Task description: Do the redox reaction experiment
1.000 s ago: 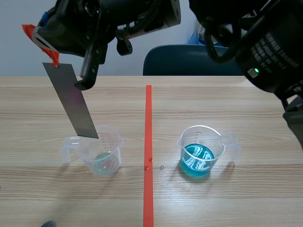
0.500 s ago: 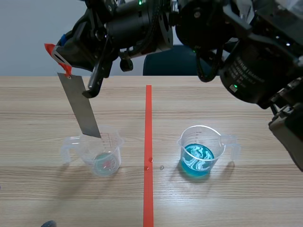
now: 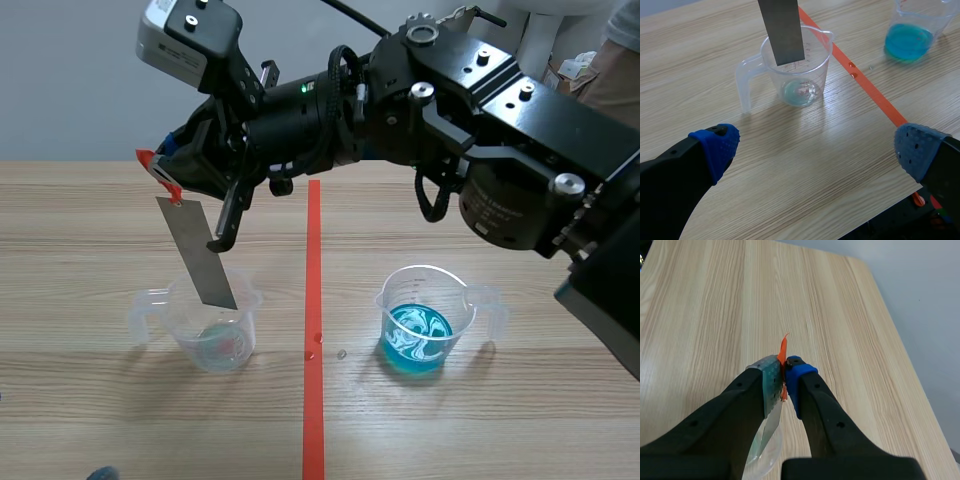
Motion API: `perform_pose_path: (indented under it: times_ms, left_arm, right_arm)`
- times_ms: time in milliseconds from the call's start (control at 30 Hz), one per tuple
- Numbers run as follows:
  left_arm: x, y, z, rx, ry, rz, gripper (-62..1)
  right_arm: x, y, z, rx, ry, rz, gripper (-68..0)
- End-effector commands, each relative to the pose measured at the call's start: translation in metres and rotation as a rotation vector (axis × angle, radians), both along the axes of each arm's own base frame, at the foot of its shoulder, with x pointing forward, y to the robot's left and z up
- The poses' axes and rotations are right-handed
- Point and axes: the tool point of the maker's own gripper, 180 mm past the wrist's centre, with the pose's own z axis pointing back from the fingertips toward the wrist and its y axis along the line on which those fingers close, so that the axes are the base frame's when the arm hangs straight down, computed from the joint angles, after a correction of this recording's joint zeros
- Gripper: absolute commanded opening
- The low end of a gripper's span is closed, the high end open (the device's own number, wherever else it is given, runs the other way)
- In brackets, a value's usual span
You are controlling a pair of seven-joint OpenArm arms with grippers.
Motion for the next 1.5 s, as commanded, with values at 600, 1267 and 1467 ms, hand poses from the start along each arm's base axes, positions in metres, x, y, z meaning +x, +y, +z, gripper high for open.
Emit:
perform_pose_path:
  times_ms: [600, 1267, 1467]
  left_arm:
    - [0.002, -0.005, 0.006, -0.023, -0.020, -0.002, 1.4]
    - [0.002, -0.005, 0.006, -0.023, -0.020, -0.002, 1.4]
    - [0.002, -0.005, 0.006, -0.023, -0.020, -0.002, 1.4]
  right_arm:
    - [-0.005, 0.005, -0.022, -0.001, -0.049, 0.075, -66.7]
    - [-0.033, 0.016, -0.044, -0.060, -0.031, 0.160, -46.6]
    - [-0.033, 0.017, -0.043, -0.054, -0.028, 0.161, -9.7]
